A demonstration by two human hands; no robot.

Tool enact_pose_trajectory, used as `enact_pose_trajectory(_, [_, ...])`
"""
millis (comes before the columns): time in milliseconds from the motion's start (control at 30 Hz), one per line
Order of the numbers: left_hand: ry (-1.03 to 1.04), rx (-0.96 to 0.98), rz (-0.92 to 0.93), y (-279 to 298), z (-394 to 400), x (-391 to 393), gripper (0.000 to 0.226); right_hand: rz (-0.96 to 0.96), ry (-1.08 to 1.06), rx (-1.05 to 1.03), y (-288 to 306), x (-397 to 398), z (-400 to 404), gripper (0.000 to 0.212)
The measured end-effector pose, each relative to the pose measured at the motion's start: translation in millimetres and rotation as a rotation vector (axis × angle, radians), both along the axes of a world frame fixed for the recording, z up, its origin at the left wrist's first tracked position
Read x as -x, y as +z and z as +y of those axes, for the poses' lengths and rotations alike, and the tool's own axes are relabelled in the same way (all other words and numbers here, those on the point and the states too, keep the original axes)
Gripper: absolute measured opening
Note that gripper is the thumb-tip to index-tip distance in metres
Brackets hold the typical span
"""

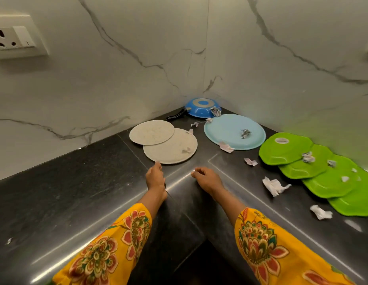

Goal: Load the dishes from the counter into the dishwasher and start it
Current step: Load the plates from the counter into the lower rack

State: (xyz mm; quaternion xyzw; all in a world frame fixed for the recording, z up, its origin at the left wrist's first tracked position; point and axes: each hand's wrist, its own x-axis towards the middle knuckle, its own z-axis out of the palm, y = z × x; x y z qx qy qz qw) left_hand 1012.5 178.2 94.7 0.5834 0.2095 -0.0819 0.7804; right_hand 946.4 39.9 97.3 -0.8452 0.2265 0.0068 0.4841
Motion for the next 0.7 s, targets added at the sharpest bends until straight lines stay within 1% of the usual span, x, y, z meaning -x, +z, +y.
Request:
enact_pose_trajectory(67, [0.058,-0.034,0.026,-1,-3,-19,0.028,-0.028,0.056,0.007,-2,-22,-1,0.037])
enact_pose_trajectory(133, [0.113,-0.042,0.037,1,-8,-36,0.020,-0.060,0.124,0.060,-4,-44,-3,0.040])
enact_pose_trajectory(200, [0.182,-0.067,0.055,1,-12,-55,0.033,-0.070,0.182,0.122,-8,-66,-5,0.043])
enact_pose_trajectory(233, [0.200,-0.092,0.048,3,-13,-63,0.035,-0.062,0.191,0.148,-11,-75,-7,0.045])
enact_pose_trajectory(333, [0.206,-0.131,-0.004,5,-15,-86,0.022,-0.017,0.169,0.218,-17,-99,-16,0.048])
enact_pose_trajectory(400, [0.205,-0.162,-0.004,1,-16,-100,0.020,0.021,0.145,0.240,-19,-112,-23,0.050])
enact_pose_trajectory(567, [0.129,-0.306,0.052,-7,-19,-123,0.036,0.083,0.064,0.293,-17,-136,-41,0.062])
enact_pose_trajectory(633, [0.088,-0.382,0.059,-9,-20,-129,0.048,0.081,0.023,0.259,-16,-142,-46,0.065])
enact_pose_trajectory(700, [0.081,-0.409,0.068,-10,-21,-132,0.054,0.060,-0.028,0.202,-17,-145,-49,0.064])
